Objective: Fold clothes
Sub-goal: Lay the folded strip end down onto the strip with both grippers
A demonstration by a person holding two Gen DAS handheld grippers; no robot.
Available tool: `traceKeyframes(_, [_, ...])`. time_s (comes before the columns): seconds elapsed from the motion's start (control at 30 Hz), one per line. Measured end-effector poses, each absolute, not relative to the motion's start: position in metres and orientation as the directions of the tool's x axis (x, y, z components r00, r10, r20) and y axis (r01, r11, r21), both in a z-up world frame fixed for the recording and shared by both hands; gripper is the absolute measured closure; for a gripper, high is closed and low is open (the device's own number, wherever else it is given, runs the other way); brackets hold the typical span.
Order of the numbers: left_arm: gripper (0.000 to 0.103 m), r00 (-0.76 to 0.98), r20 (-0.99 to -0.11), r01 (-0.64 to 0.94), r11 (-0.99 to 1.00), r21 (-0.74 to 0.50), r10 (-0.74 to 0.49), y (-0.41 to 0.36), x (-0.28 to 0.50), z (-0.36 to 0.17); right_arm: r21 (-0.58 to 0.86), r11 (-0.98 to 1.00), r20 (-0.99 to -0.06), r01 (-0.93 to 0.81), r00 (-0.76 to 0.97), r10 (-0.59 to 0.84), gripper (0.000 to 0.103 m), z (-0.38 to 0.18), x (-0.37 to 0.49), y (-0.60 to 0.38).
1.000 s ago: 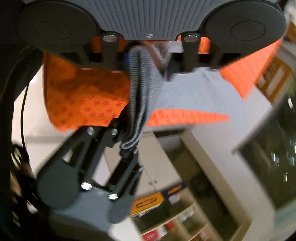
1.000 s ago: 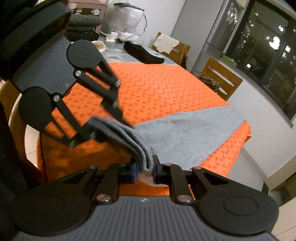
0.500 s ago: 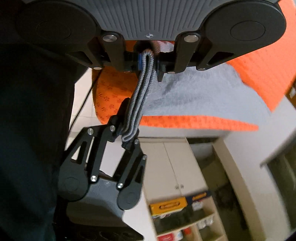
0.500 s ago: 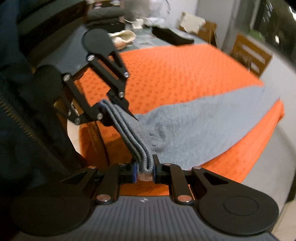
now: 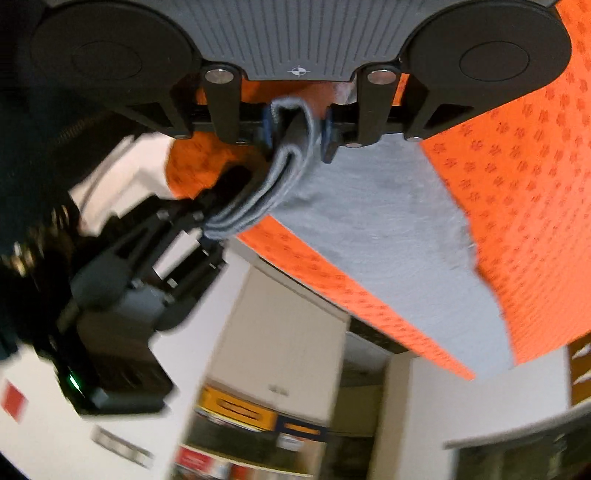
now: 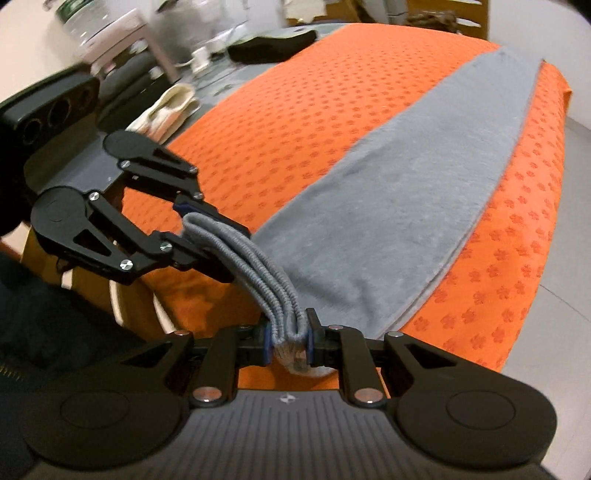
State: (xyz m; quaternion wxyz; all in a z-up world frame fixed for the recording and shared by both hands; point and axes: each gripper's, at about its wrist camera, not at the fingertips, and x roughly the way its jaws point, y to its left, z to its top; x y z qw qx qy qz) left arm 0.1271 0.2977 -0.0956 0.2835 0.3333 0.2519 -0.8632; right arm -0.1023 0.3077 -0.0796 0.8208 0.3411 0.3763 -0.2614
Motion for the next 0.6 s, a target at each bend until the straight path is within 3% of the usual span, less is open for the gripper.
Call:
traceKeyframes(0.23, [0.072, -0.59, -0.729, 0.761, -0.541, -0.358, -0.347, 0.279, 0.14, -0.12, 0.396, 0.529, -0.797, 0.751, 0.567, -0.209, 0.075, -0.101, -0.12, 0.278])
traceKeyframes(0.33, [0.072, -0.615, -0.715, 0.764, -0.474, -0.437, -0.331, 0.275, 0.149, -0.124, 0.475, 0.448, -0.765, 0.757, 0.607, -0.214, 0.074, -0.111, -0.13, 0.274])
traceKeyframes(0.53, [0.072, -0.652, -0.702, 0.751, -0.367, -0.549, -0.287, 0.276, 0.154, -0.139, 0.652, 0.237, -0.679, 0.721, 0.693, -0.24, 0.074, -0.137, -0.153, 0.282])
traceKeyframes(0.6, [0.08, -0.663, -0.696, 0.745, -0.33, -0.579, -0.276, 0.278, 0.157, -0.145, 0.682, 0.176, -0.669, 0.71, 0.703, -0.243, 0.079, -0.144, -0.153, 0.285])
